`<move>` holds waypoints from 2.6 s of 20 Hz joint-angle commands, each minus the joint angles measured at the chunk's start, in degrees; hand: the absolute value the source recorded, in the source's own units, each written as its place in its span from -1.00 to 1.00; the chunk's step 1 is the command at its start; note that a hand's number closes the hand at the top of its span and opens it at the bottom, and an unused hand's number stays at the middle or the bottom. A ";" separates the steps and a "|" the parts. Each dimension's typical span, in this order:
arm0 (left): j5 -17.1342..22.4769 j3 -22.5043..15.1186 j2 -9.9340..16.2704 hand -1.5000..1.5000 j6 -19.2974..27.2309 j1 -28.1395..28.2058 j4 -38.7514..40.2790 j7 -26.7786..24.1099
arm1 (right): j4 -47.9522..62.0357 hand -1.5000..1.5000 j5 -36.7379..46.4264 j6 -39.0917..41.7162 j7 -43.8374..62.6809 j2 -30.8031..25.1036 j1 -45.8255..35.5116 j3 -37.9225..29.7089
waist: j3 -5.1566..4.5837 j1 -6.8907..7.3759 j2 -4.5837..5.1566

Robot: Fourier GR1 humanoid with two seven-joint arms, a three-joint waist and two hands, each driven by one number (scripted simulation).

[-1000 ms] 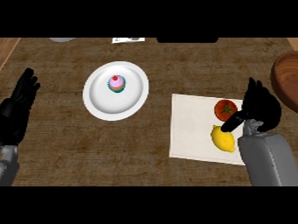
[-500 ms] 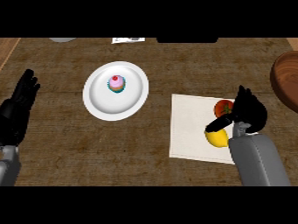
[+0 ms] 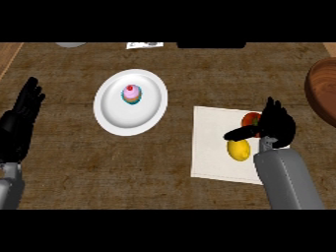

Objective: Pick the tomato from the placemat and place it in the bowl

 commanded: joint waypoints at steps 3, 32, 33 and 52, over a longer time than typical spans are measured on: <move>-0.65 0.60 -0.16 0.00 -1.13 2.04 -6.52 4.84 | 10.99 1.00 -3.50 -2.48 -3.02 -1.27 -5.84 -4.46 | 0.11 0.43 0.19; -2.62 5.31 -1.93 0.00 -2.63 2.18 -1.84 2.47 | -8.82 1.00 -11.40 3.48 -72.74 -28.05 8.15 13.31 | -0.05 -4.52 -1.49; -3.34 4.47 -2.79 0.00 -2.07 3.86 -3.39 1.69 | -11.34 1.00 -14.25 4.46 -74.37 -30.79 7.92 9.87 | -0.01 -3.53 -1.23; -2.12 5.49 -2.76 0.00 -6.37 0.45 -0.64 -0.67 | -5.99 1.00 -44.14 18.89 -74.04 -43.15 2.74 -23.49 | 0.07 0.39 0.32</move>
